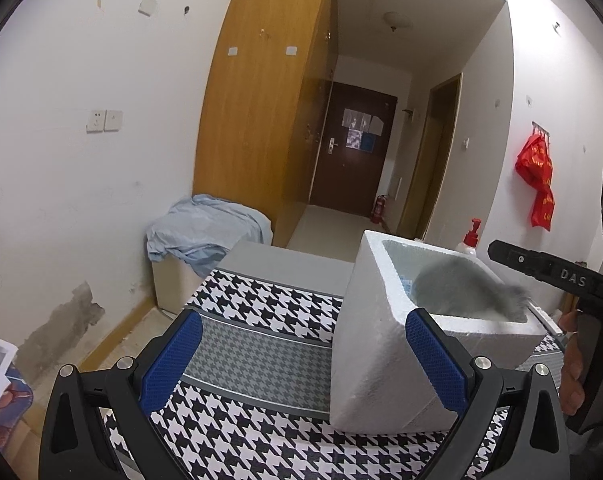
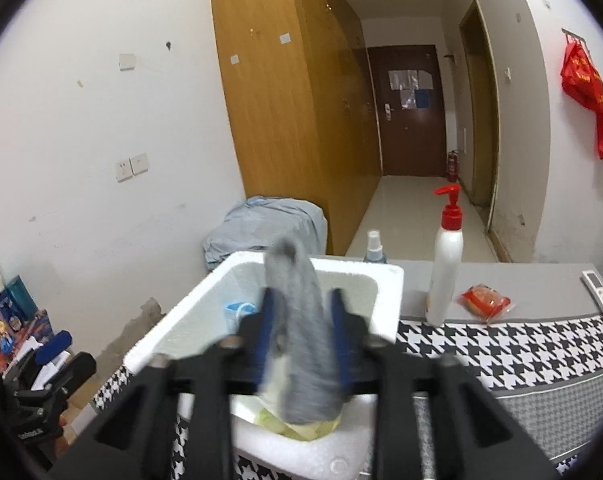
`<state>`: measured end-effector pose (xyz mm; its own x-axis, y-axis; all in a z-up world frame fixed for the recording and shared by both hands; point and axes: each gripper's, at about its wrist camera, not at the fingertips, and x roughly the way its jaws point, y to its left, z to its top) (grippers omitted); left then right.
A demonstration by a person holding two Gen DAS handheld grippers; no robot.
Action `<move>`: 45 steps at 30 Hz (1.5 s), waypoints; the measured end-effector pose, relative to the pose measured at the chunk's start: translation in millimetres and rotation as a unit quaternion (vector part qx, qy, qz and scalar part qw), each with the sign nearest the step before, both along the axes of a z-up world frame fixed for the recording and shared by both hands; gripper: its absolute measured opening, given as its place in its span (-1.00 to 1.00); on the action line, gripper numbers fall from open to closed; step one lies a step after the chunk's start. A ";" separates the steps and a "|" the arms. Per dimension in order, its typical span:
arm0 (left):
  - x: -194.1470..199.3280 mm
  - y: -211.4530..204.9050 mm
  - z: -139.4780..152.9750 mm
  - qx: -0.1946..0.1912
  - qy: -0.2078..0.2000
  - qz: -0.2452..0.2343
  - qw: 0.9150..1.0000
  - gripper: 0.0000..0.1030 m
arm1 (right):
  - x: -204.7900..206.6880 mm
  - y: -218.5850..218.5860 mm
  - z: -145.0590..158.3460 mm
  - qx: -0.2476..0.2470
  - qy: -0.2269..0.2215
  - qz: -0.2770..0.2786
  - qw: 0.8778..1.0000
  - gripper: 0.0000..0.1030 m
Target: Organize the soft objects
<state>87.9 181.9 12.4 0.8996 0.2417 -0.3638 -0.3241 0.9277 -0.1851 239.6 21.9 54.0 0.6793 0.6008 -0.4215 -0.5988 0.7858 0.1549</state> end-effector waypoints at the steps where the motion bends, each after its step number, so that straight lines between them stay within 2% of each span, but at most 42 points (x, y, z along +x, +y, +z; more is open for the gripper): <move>1: 0.4 0.2 -0.3 0.000 0.000 0.000 1.000 0.98 | -1.8 0.2 0.2 0.002 -0.002 0.002 1.000 0.28; 4: 3.2 2.2 -1.0 -0.003 0.002 -0.002 1.000 0.98 | -5.2 1.2 0.3 0.000 -0.008 0.001 1.000 0.58; 10: 6.9 -5.5 3.1 0.003 -0.002 -0.012 1.000 0.98 | -9.6 -5.8 3.9 0.004 -0.009 0.000 1.000 0.63; 11: 6.8 -6.8 3.1 0.003 -0.002 -0.014 1.000 0.98 | -10.5 -7.4 4.1 0.003 -0.011 -0.001 1.000 0.67; 13: 6.2 -9.9 4.8 0.001 -0.005 -0.021 1.000 0.98 | -15.6 -13.0 5.5 -0.002 -0.019 -0.007 1.000 0.90; 15: 5.6 -16.0 7.3 0.003 -0.008 -0.027 1.000 0.98 | -21.5 -19.3 6.9 -0.003 -0.027 -0.012 1.000 1.00; 31: 5.4 -80.0 21.3 0.017 -0.017 -0.084 0.996 0.98 | -56.1 -96.4 11.2 0.018 -0.053 -0.046 0.997 1.00; 38: 0.4 -106.1 26.0 0.030 -0.026 -0.107 0.993 0.98 | -68.8 -113.9 8.8 0.024 -0.060 -0.050 0.997 1.00; 45: -4.2 -119.3 25.0 0.044 -0.025 -0.104 0.993 0.98 | -80.6 -126.8 2.6 0.027 -0.064 -0.058 0.996 1.00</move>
<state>83.8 62.6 37.4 0.9496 0.0779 -0.3035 -0.1168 0.9868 -0.1121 158.9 -104.9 56.5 0.7909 0.5348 -0.2974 -0.5224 0.8432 0.1268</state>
